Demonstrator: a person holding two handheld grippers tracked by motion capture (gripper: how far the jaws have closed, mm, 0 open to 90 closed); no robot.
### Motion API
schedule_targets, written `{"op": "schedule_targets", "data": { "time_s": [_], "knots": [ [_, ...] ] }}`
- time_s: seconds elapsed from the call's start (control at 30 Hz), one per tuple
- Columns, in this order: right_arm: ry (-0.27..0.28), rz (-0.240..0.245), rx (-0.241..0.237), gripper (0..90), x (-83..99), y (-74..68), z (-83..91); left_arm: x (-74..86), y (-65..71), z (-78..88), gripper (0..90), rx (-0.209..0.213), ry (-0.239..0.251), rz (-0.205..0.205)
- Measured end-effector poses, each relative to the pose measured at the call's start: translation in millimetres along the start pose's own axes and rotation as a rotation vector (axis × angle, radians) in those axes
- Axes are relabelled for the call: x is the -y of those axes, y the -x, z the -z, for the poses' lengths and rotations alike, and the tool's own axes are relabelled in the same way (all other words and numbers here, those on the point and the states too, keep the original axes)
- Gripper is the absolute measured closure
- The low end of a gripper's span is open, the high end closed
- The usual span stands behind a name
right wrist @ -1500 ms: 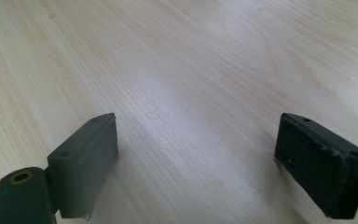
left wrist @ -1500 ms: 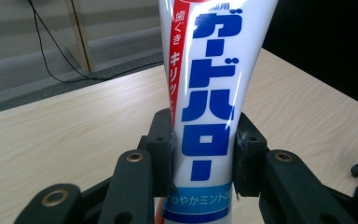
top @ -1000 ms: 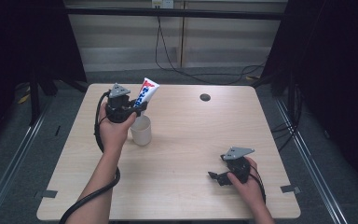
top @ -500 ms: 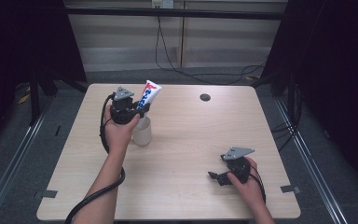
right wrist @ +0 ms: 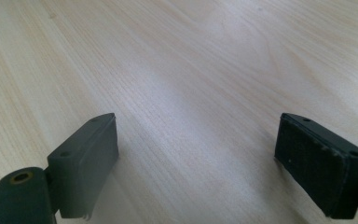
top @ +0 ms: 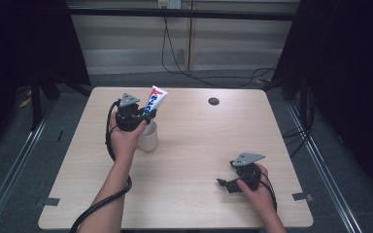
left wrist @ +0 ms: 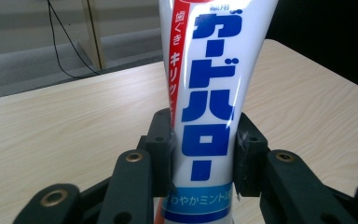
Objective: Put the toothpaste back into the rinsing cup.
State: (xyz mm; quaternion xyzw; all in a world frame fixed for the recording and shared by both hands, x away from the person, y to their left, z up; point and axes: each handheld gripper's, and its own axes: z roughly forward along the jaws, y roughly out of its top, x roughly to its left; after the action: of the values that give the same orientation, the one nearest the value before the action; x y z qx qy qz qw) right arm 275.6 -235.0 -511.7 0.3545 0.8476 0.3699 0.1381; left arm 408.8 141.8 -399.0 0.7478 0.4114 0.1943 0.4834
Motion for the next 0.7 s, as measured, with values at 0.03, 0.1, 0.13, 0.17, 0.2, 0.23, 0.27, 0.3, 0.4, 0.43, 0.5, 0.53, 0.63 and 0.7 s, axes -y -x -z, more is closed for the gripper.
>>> {"op": "schedule_targets", "data": {
  "time_s": [0.03,0.1,0.13,0.17,0.2,0.23,0.27,0.3,0.4,0.43,0.5,0.53,0.63,0.7],
  "knots": [
    [0.000,0.000,0.000,12.8,0.0,0.0,0.0,0.5,-0.1,-0.3,65.4,-0.002,-0.002,-0.002],
    [0.000,0.000,0.000,12.8,0.0,0.0,0.0,1.8,-0.2,-0.9,65.4,0.002,0.002,0.005],
    [0.000,0.000,0.000,12.8,0.0,0.0,0.0,2.5,-0.3,-1.1,65.4,-0.001,0.004,0.004],
    [0.000,0.000,0.000,12.8,0.0,0.0,0.0,2.8,-0.6,-1.1,65.4,0.000,0.004,0.006],
    [0.000,0.000,0.000,12.8,0.0,0.0,0.0,3.3,-0.9,-1.2,65.4,0.001,0.006,0.011],
    [0.000,0.000,0.000,12.8,0.0,0.0,0.0,4.1,-1.6,-1.0,65.3,-0.002,0.010,0.008],
    [0.000,0.000,0.000,12.8,0.0,0.0,0.0,4.6,-1.8,-1.1,65.3,-0.001,0.010,0.011],
    [0.000,0.000,0.000,12.8,0.0,0.0,0.0,5.4,-2.0,-1.0,65.2,0.001,0.011,0.012],
    [0.000,0.000,0.000,12.8,0.0,0.0,0.0,7.8,-1.9,-1.6,65.1,0.001,0.013,0.011],
    [0.000,0.000,0.000,12.8,0.0,0.0,0.0,9.6,-2.0,-2.3,65.0,0.003,0.018,0.017],
    [0.000,0.000,0.000,12.8,0.0,0.0,0.0,10.3,-2.3,-2.6,64.9,0.002,0.017,0.017],
    [0.000,0.000,0.000,12.8,0.0,0.0,0.0,10.9,-2.5,-3.2,64.9,0.002,0.018,0.018],
    [0.000,0.000,0.000,12.8,0.0,0.0,0.0,13.2,-3.1,-3.4,64.8,0.003,0.016,0.022],
    [0.000,0.000,0.000,12.8,0.0,0.0,0.0,13.8,-3.2,-3.4,64.7,0.004,0.016,0.019]
  ]
}}
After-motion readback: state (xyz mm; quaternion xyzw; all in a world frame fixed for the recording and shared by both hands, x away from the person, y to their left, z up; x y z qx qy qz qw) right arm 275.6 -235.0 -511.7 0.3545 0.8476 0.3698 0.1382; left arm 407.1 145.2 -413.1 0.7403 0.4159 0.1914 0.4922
